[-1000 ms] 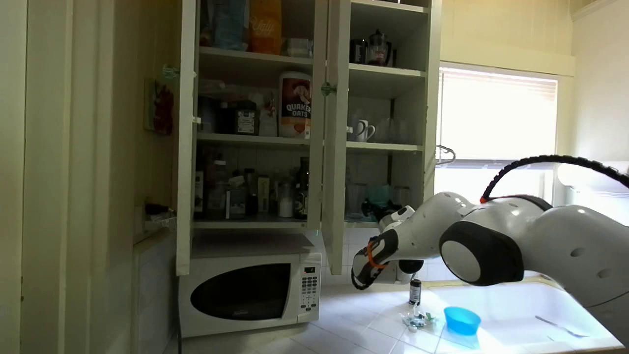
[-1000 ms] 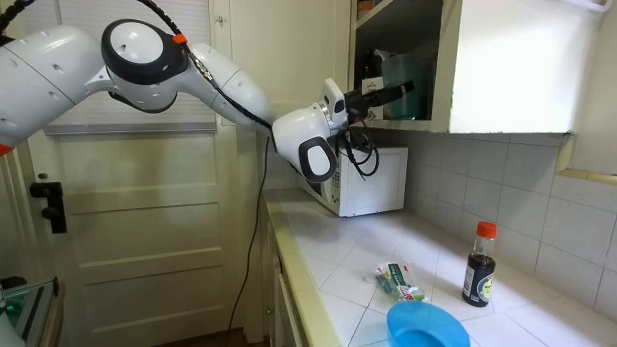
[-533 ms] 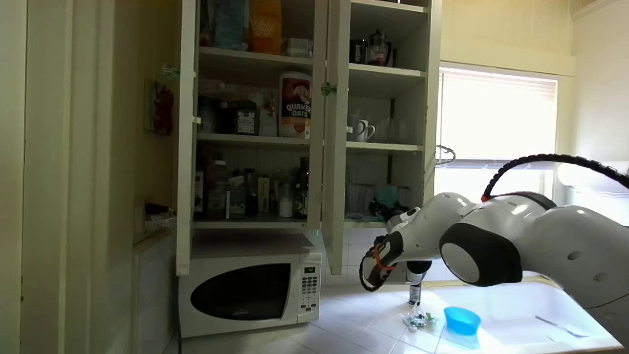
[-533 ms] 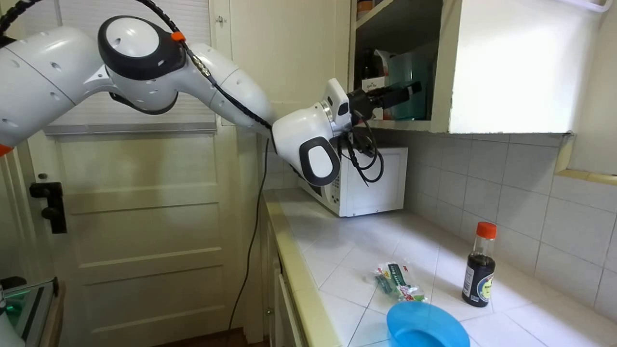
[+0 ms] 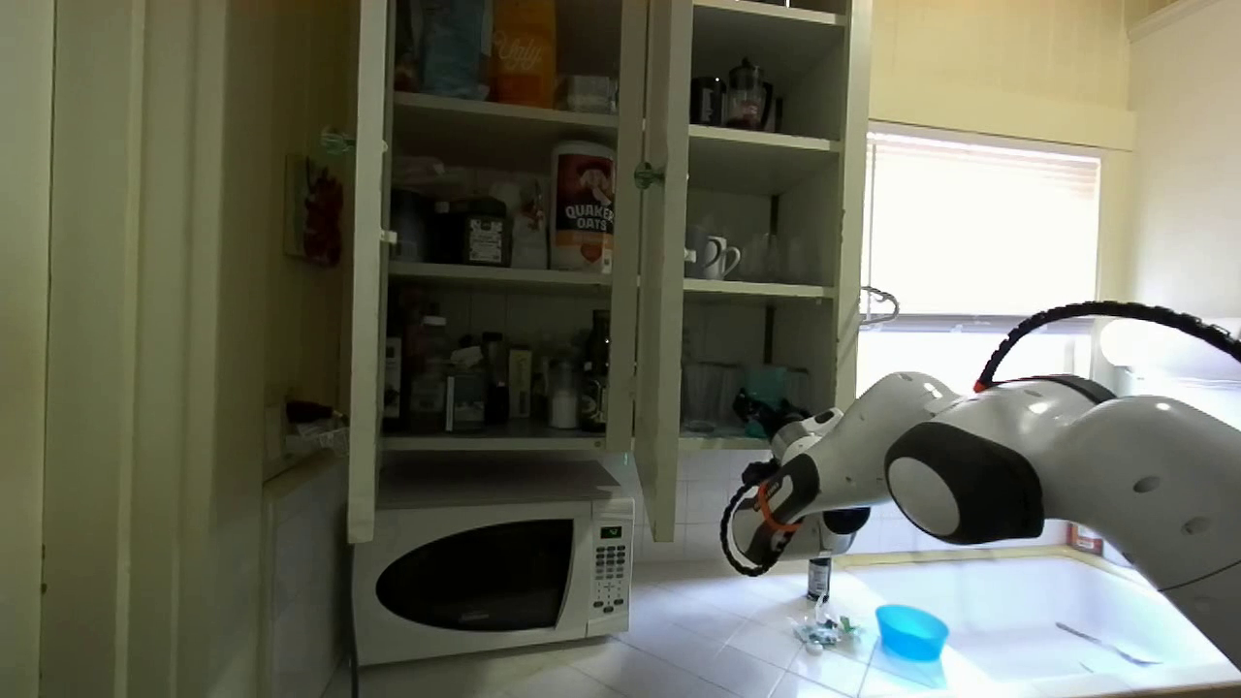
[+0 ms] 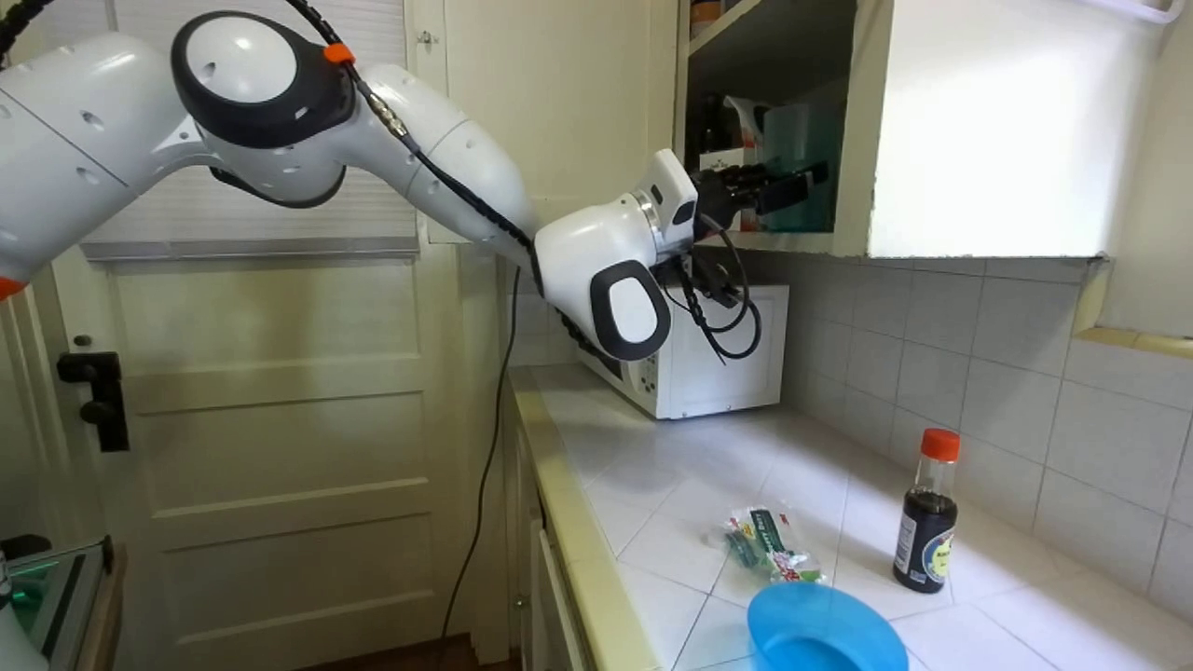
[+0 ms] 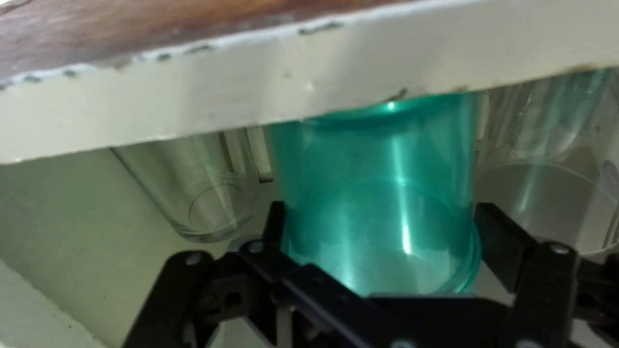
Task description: Put the blue cup inside the upper cabinet on the left.
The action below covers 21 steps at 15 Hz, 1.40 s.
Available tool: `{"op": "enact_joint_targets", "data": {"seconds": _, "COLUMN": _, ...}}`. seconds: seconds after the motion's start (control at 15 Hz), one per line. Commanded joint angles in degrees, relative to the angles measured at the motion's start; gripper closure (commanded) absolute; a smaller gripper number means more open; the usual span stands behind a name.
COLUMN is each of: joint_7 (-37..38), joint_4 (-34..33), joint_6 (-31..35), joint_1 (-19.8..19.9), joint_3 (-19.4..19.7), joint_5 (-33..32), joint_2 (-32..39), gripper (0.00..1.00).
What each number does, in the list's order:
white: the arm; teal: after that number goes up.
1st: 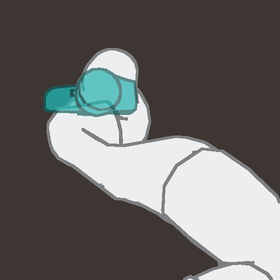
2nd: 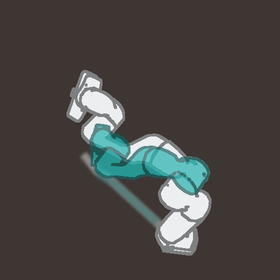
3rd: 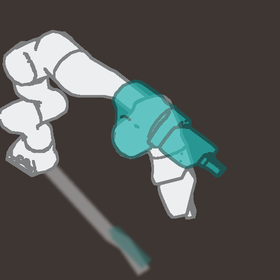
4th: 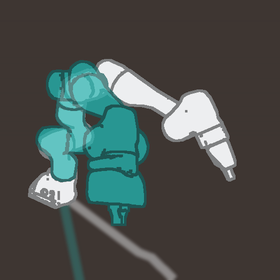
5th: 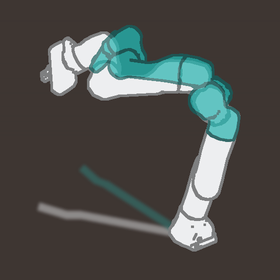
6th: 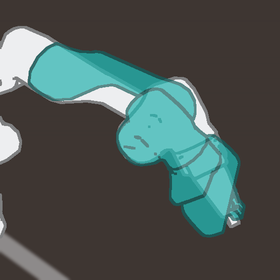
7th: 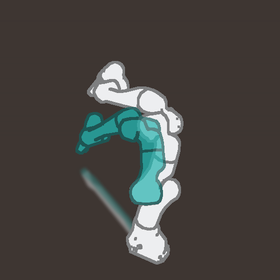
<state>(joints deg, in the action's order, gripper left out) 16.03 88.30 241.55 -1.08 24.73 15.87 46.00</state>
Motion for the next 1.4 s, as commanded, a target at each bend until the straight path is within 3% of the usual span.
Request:
{"op": "enact_joint_targets", "data": {"seconds": 0.0, "joint_7": -1.64, "joint_4": -0.77, "joint_6": -1.59, "joint_1": 8.62, "joint_3": -11.32, "joint_5": -6.92, "joint_2": -2.23, "gripper": 0.31}}
{"op": "enact_joint_targets", "data": {"seconds": 0.4, "joint_7": -2.58, "joint_4": -1.72, "joint_6": -3.02, "joint_1": 13.84, "joint_3": -18.02, "joint_5": -10.58, "joint_2": -2.14, "gripper": 0.31}}
{"op": "enact_joint_targets", "data": {"seconds": 1.27, "joint_7": -6.0, "joint_4": -2.08, "joint_6": -5.13, "joint_1": 14.26, "joint_3": -20.14, "joint_5": -13.65, "joint_2": -1.87, "gripper": 0.31}}
{"op": "enact_joint_targets", "data": {"seconds": 1.33, "joint_7": -6.23, "joint_4": -2.01, "joint_6": -5.22, "joint_1": 14.22, "joint_3": -20.17, "joint_5": -13.55, "joint_2": -1.92, "gripper": 0.06}}
